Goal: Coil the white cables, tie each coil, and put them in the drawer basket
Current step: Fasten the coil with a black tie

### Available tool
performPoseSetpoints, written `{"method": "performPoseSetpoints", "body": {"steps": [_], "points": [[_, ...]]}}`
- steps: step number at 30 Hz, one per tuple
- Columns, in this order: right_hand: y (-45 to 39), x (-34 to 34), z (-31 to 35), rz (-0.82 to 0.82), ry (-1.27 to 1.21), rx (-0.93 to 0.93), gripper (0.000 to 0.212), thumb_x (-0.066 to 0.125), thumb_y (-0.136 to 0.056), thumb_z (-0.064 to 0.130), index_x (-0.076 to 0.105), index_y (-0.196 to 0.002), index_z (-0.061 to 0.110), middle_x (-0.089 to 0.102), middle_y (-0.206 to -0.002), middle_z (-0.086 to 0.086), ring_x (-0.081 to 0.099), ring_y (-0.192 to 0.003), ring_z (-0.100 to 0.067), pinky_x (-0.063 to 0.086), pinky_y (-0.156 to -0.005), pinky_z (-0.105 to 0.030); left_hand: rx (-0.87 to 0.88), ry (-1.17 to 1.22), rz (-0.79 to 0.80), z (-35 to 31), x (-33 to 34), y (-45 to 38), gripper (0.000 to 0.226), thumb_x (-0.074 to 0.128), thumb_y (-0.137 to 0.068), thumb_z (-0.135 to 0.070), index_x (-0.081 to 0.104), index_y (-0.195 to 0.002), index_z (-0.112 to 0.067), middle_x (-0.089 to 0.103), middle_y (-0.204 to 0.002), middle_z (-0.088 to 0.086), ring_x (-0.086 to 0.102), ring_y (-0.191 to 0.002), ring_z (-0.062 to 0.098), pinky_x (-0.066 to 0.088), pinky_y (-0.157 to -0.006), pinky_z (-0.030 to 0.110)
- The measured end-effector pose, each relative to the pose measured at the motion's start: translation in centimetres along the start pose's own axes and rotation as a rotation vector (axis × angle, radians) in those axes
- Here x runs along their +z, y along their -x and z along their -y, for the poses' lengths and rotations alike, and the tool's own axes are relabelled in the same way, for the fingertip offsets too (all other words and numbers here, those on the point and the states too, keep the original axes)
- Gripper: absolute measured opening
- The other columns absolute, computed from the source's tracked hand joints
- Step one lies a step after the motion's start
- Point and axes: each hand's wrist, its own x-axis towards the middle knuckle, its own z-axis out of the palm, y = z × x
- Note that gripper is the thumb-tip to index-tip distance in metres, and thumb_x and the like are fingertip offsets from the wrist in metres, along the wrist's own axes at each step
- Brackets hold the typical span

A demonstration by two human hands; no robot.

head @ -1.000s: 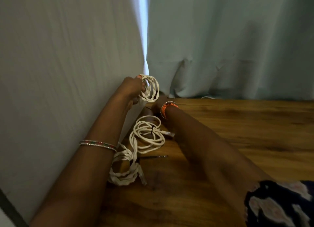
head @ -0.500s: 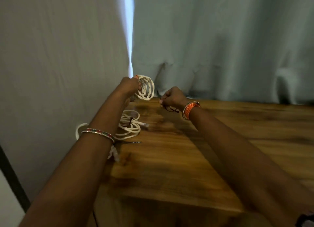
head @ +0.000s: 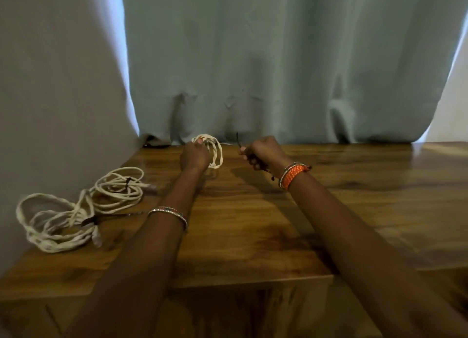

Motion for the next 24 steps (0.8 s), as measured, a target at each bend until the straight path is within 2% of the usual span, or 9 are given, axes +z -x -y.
{"method": "performPoseSetpoints", "body": {"steps": [2, 6, 9, 12, 14, 17, 20, 22, 24], "points": [[-0.2, -0.3, -0.8, 0.000, 0.002, 0.005, 0.010, 0.061, -0.084, 0.007, 0.067, -0.082, -0.001, 0.054, -0.059, -0.006, 0.037, -0.043, -0.011, 0.029, -0.039, -0.021, 0.016, 0.029, 0.012, 1.0, 1.3, 0.2, 0.039, 0.035, -0.101, -0.026, 0.054, -0.119, 0.003, 0.057, -0.125, 0.024, 0.053, -0.114, 0.037, 0.043, -0.092, 0.038], [-0.9, 0.4, -1.9, -0.037, 0.177, -0.137, 0.022, 0.064, -0.087, 0.018, 0.071, -0.088, -0.002, 0.058, -0.064, -0.006, 0.043, -0.049, -0.012, 0.034, -0.043, -0.022, 0.061, 0.031, 0.036, 2.3, 2.3, 0.0, 0.037, 0.034, -0.101, -0.026, 0.053, -0.119, 0.001, 0.058, -0.122, 0.021, 0.054, -0.111, 0.035, 0.043, -0.089, 0.036], [-1.2, 1.3, -2.4, -0.082, 0.443, -0.300, 0.029, 0.054, -0.093, 0.020, 0.069, -0.085, -0.004, 0.058, -0.064, -0.011, 0.048, -0.052, -0.017, 0.034, -0.045, -0.023, 0.073, 0.067, 0.047, 2.9, 1.9, 0.0, 0.037, 0.034, -0.101, -0.026, 0.054, -0.119, -0.001, 0.059, -0.122, 0.019, 0.055, -0.112, 0.034, 0.045, -0.093, 0.037], [-1.0, 2.4, -2.9, -0.083, 0.741, -0.437, 0.028, 0.047, -0.092, 0.018, 0.067, -0.083, 0.000, 0.065, -0.077, -0.015, 0.058, -0.068, -0.026, 0.042, -0.057, -0.032, 0.056, 0.073, 0.069, 3.1, 1.6, 0.3, 0.039, 0.035, -0.100, -0.026, 0.057, -0.118, 0.000, 0.061, -0.119, 0.019, 0.057, -0.110, 0.033, 0.047, -0.094, 0.040], [-0.7, 2.9, -2.9, -0.048, 0.689, -0.417, 0.030, 0.046, -0.093, 0.018, 0.066, -0.083, -0.002, 0.063, -0.075, -0.015, 0.056, -0.066, -0.025, 0.041, -0.058, -0.033, 0.057, 0.066, 0.073, 3.1, 1.5, 0.3, 0.040, 0.035, -0.100, -0.027, 0.057, -0.117, 0.001, 0.061, -0.119, 0.020, 0.057, -0.110, 0.034, 0.047, -0.094, 0.042], [-0.1, 3.5, -2.3, -0.015, 0.488, -0.358, 0.034, 0.046, -0.094, 0.016, 0.065, -0.085, -0.010, 0.053, -0.063, -0.013, 0.042, -0.049, -0.015, 0.032, -0.051, -0.029, 0.040, 0.079, 0.062, 3.3, 1.5, 0.1, 0.039, 0.035, -0.099, -0.028, 0.057, -0.118, -0.001, 0.061, -0.120, 0.019, 0.057, -0.110, 0.034, 0.047, -0.095, 0.044], [0.6, 4.2, -2.5, -0.002, 0.400, -0.354, 0.033, 0.047, -0.095, 0.015, 0.066, -0.084, -0.010, 0.046, -0.053, 0.000, 0.044, -0.040, -0.006, 0.029, -0.045, -0.024, 0.025, 0.123, 0.056, 3.0, 1.4, 0.5, 0.034, 0.039, -0.098, -0.023, 0.057, -0.117, -0.001, 0.061, -0.118, 0.020, 0.058, -0.109, 0.034, 0.048, -0.094, 0.045], [0.8, 4.7, -2.6, -0.003, 0.381, -0.362, 0.030, 0.049, -0.095, 0.015, 0.068, -0.084, -0.004, 0.049, -0.054, 0.004, 0.047, -0.043, -0.002, 0.030, -0.045, -0.018, 0.050, 0.134, 0.052, 2.7, 1.4, 0.7, 0.034, 0.038, -0.099, -0.024, 0.058, -0.115, -0.002, 0.062, -0.116, 0.020, 0.058, -0.108, 0.034, 0.048, -0.094, 0.045], [0.5, 5.2, -3.1, -0.065, 0.437, -0.401, 0.026, 0.051, -0.094, 0.016, 0.070, -0.084, 0.001, 0.061, -0.065, -0.002, 0.051, -0.054, -0.006, 0.033, -0.051, -0.022, 0.111, 0.113, 0.072, 2.2, 1.3, 1.1, 0.039, 0.034, -0.099, -0.029, 0.061, -0.111, -0.002, 0.065, -0.112, 0.019, 0.060, -0.105, 0.034, 0.049, -0.092, 0.045]]}}
